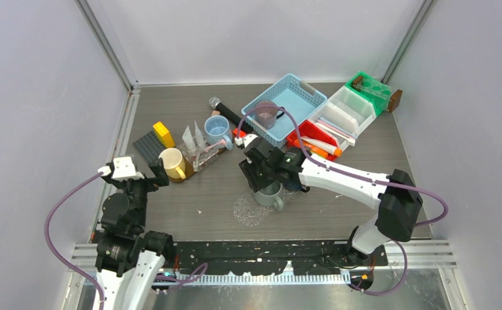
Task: Prepare toiletry sets of a toothbrush and toothpaste on the tray
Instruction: Place the cup on the tray, then move the cup to the tray.
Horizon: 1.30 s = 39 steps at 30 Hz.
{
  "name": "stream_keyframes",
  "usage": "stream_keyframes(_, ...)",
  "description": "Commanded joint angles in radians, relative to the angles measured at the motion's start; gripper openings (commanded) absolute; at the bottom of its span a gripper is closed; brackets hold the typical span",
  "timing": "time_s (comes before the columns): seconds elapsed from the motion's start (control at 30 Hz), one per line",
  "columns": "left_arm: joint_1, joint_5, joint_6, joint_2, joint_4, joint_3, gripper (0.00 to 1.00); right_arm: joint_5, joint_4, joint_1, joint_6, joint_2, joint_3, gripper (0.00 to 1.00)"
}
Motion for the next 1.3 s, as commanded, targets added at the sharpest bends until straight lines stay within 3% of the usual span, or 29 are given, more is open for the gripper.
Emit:
stream_keyframes(0.0, -0.002, 0.007, 0.007, 0.005, 0.030, -0.007, 0.95, 0.050, 0.020, 0.010, 0.095, 0.033, 0.005, 0.47)
stream_keyframes(0.33, -0.002, 0.006, 0.007, 0.001, 0.030, -0.007, 0.96, 0.025, 0.041, 0.010, 0.107, 0.103, -0.026, 0.38)
stream_keyframes(0.87, -0.002, 0.008, 0.007, 0.007, 0.029, -0.007, 0.96, 0.005, 0.026, 0.010, 0.129, 0.062, -0.080, 0.11)
stream_keyframes(1.27, -0.002, 0.009, 0.008, 0.014, 0.028, -0.006, 0.95, 0.049, -0.001, 0.010, 0.112, 0.019, -0.095, 0.07)
